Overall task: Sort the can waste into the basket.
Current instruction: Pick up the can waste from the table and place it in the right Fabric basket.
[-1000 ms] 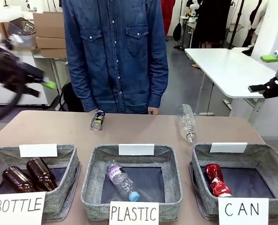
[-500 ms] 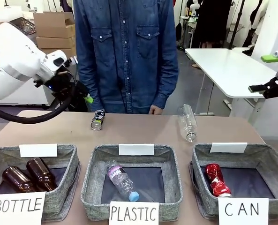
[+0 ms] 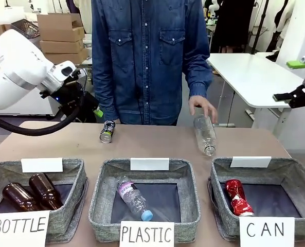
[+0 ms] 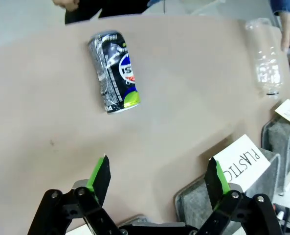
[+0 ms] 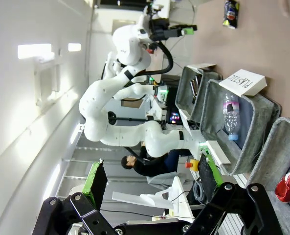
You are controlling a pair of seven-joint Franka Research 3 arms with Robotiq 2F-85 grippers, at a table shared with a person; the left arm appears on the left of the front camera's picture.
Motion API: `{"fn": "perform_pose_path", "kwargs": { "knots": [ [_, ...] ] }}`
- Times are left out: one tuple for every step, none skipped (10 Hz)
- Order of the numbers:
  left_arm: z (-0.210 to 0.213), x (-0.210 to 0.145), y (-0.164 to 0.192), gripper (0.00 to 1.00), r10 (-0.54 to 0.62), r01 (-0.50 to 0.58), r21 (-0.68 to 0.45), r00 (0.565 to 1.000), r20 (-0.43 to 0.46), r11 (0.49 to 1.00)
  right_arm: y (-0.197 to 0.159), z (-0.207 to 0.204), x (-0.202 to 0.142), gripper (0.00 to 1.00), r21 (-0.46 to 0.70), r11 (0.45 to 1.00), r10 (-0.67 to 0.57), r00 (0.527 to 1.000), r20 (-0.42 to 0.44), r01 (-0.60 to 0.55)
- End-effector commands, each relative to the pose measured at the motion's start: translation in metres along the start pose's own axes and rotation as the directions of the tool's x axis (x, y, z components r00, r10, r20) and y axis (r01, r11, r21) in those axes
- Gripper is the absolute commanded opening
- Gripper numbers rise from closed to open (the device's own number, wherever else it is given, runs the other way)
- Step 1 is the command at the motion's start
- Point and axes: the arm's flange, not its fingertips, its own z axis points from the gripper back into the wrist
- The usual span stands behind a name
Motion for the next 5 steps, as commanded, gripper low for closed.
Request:
{"fn": "perform_pose_path", "kwargs": {
  "knots": [
    [-0.023, 0.032, -0.006, 1.0, 0.075, -0.074, 0.01, 0.995, -0.062, 0.997, 0.0, 0.002, -0.001, 1.0, -0.006, 1.0, 0.03, 0.999, -0.014, -0.03],
    [-0.036, 0.045, -0.012, 1.0, 0.094, -0.091, 0.047, 0.994, -0.062, 0.995, 0.0, 0.002, -0.001, 1.0, -0.006, 1.0, 0.03, 0.999, -0.014, -0.03],
    [-0.05, 0.055, -0.015, 1.0, 0.111, -0.104, 0.079, 0.99, -0.091, 0.991, 0.0, 0.002, -0.001, 1.0, -0.006, 1.0, 0.03, 0.999, -0.014, -0.03],
    [-0.063, 0.063, -0.014, 1.0, 0.14, -0.127, 0.123, 0.984, -0.108, 0.984, 0.0, 0.002, -0.001, 1.0, -0.006, 1.0, 0.03, 0.999, -0.014, -0.03],
    [-0.077, 0.069, -0.009, 1.0, 0.169, -0.145, 0.177, 0.977, -0.128, 0.973, 0.0, 0.002, -0.001, 1.0, -0.006, 1.0, 0.03, 0.999, -0.014, -0.03]
  ]
}}
